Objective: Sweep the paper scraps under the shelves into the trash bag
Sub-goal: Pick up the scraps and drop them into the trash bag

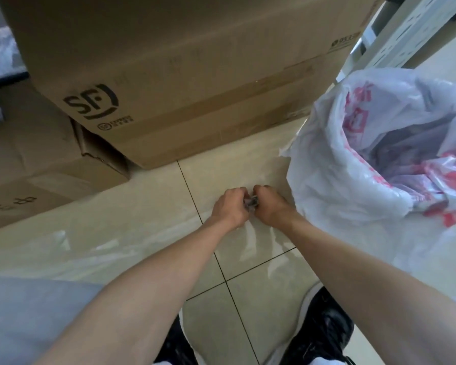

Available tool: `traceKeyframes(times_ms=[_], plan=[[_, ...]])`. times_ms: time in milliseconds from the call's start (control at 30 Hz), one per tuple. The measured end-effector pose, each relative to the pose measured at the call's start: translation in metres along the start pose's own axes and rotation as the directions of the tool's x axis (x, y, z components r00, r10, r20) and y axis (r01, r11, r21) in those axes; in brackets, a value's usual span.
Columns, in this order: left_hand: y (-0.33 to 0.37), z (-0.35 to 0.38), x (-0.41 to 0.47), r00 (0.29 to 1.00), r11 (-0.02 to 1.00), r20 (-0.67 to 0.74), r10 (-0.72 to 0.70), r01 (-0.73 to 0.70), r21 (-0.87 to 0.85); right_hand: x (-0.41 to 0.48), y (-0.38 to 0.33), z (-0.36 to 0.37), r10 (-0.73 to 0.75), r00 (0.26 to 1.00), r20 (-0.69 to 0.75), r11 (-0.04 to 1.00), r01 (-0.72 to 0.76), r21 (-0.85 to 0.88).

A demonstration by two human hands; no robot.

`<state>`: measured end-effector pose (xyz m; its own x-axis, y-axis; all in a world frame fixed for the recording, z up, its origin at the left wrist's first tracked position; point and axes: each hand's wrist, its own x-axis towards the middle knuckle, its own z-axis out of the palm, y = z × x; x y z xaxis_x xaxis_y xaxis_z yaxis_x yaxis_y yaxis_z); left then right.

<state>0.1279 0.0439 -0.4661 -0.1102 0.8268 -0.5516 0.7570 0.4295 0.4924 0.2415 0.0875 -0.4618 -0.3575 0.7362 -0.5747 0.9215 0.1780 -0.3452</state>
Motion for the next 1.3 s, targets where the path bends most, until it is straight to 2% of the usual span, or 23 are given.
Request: traceKeyframes(times_ms=[133,300,633,867,1167,1300], plan=[[0.000,-0.003,-0.009,0.998,0.996,-0.022,-0.066,0.065,-0.065,-0.009,-0.005,-0.001,0.024,1.000,-0.007,1.000,-0.024,0.020],[0.007,-0.025,-0.028,0.994,0.996,-0.085,-0.067,0.061,-0.070,-0.028,-0.023,-0.024,-0.007,0.999,-0.049,1.000,0.007,0.001],[0.039,-0.100,-0.074,0.972,0.997,-0.227,0.052,-0.064,-0.047,-0.075,-0.067,-0.098,-0.082,0.979,-0.187,0.988,0.055,-0.146],[0.080,-0.144,-0.102,0.935,0.987,-0.321,0.149,-0.161,-0.012,-0.110,-0.077,-0.156,-0.109,0.936,-0.336,0.989,0.068,-0.132],[0.185,-0.165,-0.088,0.890,0.948,-0.348,0.295,-0.317,-0.006,-0.132,-0.024,-0.231,-0.062,0.870,-0.489,0.989,-0.010,-0.145],[0.237,-0.148,-0.067,0.886,0.929,-0.298,0.357,-0.369,0.015,-0.138,0.020,-0.255,-0.002,0.854,-0.521,0.987,-0.082,-0.138]])
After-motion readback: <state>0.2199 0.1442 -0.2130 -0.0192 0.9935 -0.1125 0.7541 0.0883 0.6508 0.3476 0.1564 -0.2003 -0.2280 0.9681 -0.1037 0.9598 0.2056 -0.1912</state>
